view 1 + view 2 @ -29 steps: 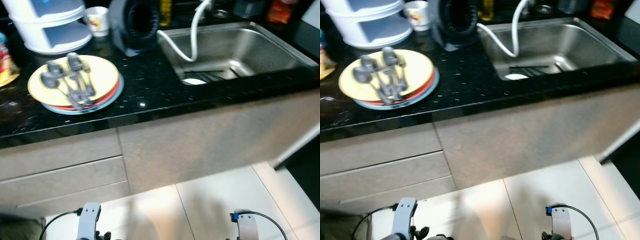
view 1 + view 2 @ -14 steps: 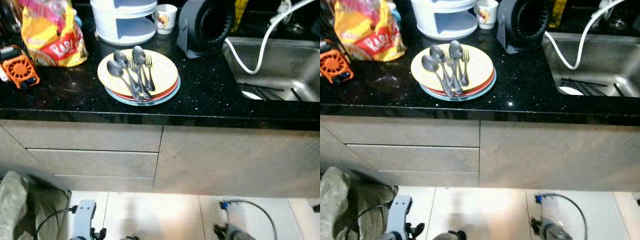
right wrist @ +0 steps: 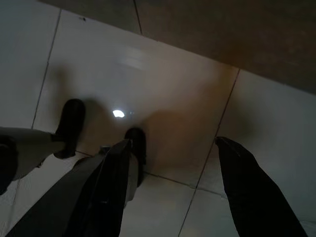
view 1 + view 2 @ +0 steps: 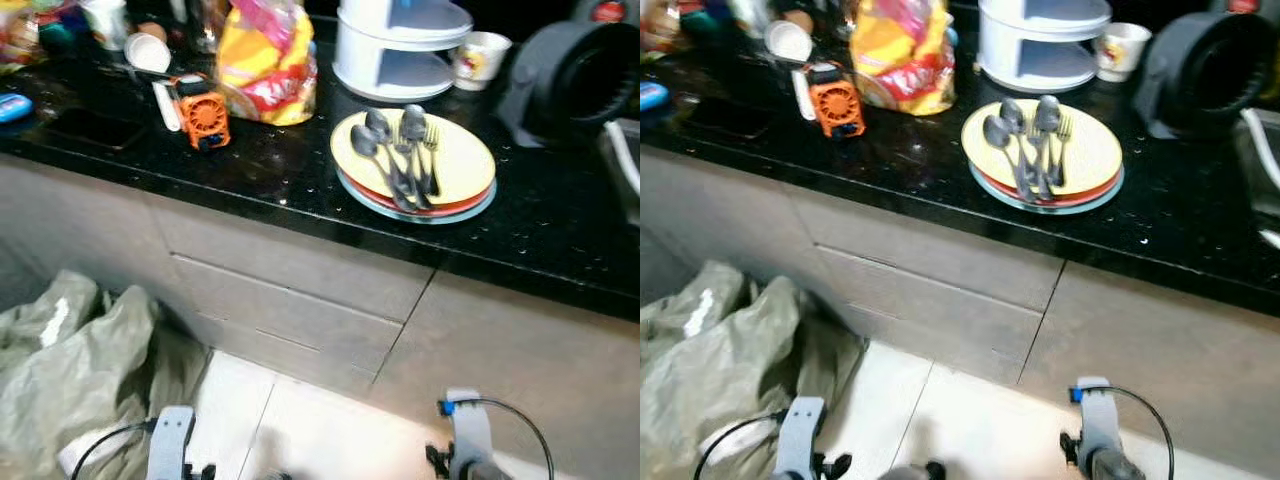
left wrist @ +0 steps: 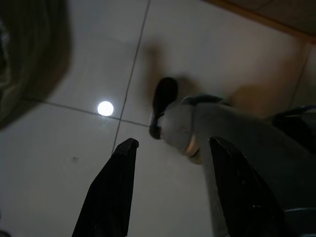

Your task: Kitchen organization

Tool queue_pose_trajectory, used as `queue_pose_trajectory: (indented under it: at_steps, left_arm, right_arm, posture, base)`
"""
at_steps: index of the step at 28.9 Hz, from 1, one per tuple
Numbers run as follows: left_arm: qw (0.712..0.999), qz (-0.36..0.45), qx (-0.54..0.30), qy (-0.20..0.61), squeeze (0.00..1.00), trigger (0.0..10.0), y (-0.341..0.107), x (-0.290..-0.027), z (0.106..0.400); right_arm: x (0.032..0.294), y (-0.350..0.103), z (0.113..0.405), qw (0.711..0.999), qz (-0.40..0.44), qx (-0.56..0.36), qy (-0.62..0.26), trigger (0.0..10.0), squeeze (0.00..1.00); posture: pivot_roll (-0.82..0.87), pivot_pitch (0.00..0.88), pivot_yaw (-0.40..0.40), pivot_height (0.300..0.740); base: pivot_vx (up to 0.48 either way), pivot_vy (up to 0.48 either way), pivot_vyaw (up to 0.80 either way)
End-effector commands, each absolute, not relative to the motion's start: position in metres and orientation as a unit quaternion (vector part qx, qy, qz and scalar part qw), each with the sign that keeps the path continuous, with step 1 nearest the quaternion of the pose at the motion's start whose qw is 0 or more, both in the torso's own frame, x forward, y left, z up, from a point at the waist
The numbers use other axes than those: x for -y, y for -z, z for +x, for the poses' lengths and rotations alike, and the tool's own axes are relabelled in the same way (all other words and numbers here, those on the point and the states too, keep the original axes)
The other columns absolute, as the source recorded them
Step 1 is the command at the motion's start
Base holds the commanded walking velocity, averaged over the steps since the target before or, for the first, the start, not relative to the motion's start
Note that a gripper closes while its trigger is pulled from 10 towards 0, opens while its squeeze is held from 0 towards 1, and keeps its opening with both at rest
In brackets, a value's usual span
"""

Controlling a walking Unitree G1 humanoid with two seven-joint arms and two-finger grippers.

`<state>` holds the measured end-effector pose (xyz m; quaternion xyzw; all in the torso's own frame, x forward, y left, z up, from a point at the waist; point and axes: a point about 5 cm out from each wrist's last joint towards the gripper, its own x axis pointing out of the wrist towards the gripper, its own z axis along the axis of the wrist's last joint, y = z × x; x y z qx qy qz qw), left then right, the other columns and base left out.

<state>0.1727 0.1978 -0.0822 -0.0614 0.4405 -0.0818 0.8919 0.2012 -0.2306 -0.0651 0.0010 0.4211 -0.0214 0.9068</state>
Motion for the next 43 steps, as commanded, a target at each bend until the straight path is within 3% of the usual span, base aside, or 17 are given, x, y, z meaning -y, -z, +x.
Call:
queue_pose_trajectory:
  at_steps: [1,4,5,11,12,13,15,16,17,18,19,25,26,28,43]
  left_arm:
    - [0.890,-0.058,-0.442,0.091,0.00,10.0,0.083,-0.196,0.172]
    - [0.891,-0.059,-0.439,0.095,0.00,10.0,0.082,-0.196,0.173]
    - [0.893,-0.062,-0.434,0.100,0.00,10.0,0.081,-0.195,0.175]
    - [0.895,-0.065,-0.427,0.109,0.00,10.0,0.079,-0.194,0.177]
    - [0.896,-0.065,-0.424,0.112,0.00,10.0,0.079,-0.193,0.178]
    - [0.898,-0.067,-0.419,0.118,0.00,10.0,0.078,-0.192,0.180]
    - [0.898,-0.067,-0.419,0.118,0.00,10.0,0.078,-0.192,0.180]
    - [0.899,-0.068,-0.416,0.121,0.00,10.0,0.077,-0.191,0.181]
    - [0.899,-0.068,-0.416,0.121,0.00,10.0,0.077,-0.191,0.181]
    - [0.898,-0.068,-0.416,0.122,0.00,10.0,0.077,-0.190,0.182]
    - [0.898,-0.068,-0.416,0.126,0.00,10.0,0.077,-0.189,0.182]
    - [0.898,-0.068,-0.415,0.129,0.00,10.0,0.077,-0.189,0.182]
    - [0.897,-0.069,-0.415,0.132,0.00,10.0,0.076,-0.189,0.182]
    - [0.898,-0.070,-0.414,0.133,0.00,10.0,0.076,-0.188,0.183]
    - [0.910,-0.071,-0.385,0.134,0.00,10.0,0.070,-0.189,0.193]
  right_arm:
    - [0.225,0.067,0.199,0.907,0.042,-0.419,-0.002,10.0,0.00]
    - [0.214,0.064,0.204,0.908,0.083,-0.405,-0.065,10.0,0.00]
    - [0.201,0.059,0.207,0.897,0.120,-0.393,-0.160,10.0,0.00]
    - [0.194,0.049,0.211,0.877,0.159,-0.370,-0.262,10.0,0.00]
    - [0.191,0.042,0.214,0.862,0.182,-0.352,-0.316,10.0,0.00]
    - [0.183,0.022,0.220,0.821,0.227,-0.301,-0.429,10.0,0.00]
    - [0.183,0.022,0.220,0.821,0.227,-0.301,-0.429,10.0,0.00]
    - [0.175,-0.001,0.227,0.788,0.261,-0.240,-0.502,10.0,0.00]
    - [0.175,-0.001,0.227,0.788,0.261,-0.240,-0.502,10.0,0.00]
    - [0.168,-0.023,0.235,0.775,0.277,-0.185,-0.537,10.0,0.00]
    - [0.156,-0.057,0.243,0.746,0.293,-0.104,-0.589,10.0,0.00]
    - [0.142,-0.105,0.250,0.712,0.294,-0.003,-0.638,10.0,0.00]
    - [0.135,-0.138,0.254,0.686,0.295,0.062,-0.662,10.0,0.00]
    - [0.132,-0.152,0.257,0.679,0.296,0.088,-0.666,10.0,0.00]
    - [0.122,-0.266,0.271,0.689,0.286,0.279,-0.605,10.0,0.00]
  posture:
    - [0.09,0.128,-0.013,0.740]
    - [0.09,0.126,-0.013,0.740]
    - [0.09,0.125,-0.014,0.740]
    - [0.09,0.121,-0.018,0.740]
    - [0.09,0.119,-0.019,0.740]
    - [0.09,0.114,-0.020,0.740]
    - [0.09,0.114,-0.020,0.740]
    - [0.09,0.113,-0.019,0.740]
    - [0.09,0.113,-0.019,0.740]
    - [0.09,0.113,-0.017,0.740]
    - [0.09,0.114,-0.014,0.740]
    - [0.09,0.116,-0.005,0.740]
    - [0.09,0.118,-0.004,0.740]
    - [0.09,0.118,-0.002,0.740]
    - [0.10,0.121,-0.003,0.740]
  base:
    - [0.000,0.000,0.00]
    - [0.000,0.000,0.00]
    - [0.000,0.000,0.00]
    - [0.000,0.000,0.00]
    - [0.000,0.000,0.00]
    - [0.000,0.000,0.00]
    - [0.000,0.000,0.00]
    - [0.000,0.000,0.00]
    - [0.000,0.000,0.00]
    - [0.000,0.000,0.00]
    - [0.000,0.000,0.00]
    - [0.000,0.000,0.00]
    - [0.000,0.000,0.00]
    - [0.000,0.000,0.00]
    - [0.000,0.000,0.00]
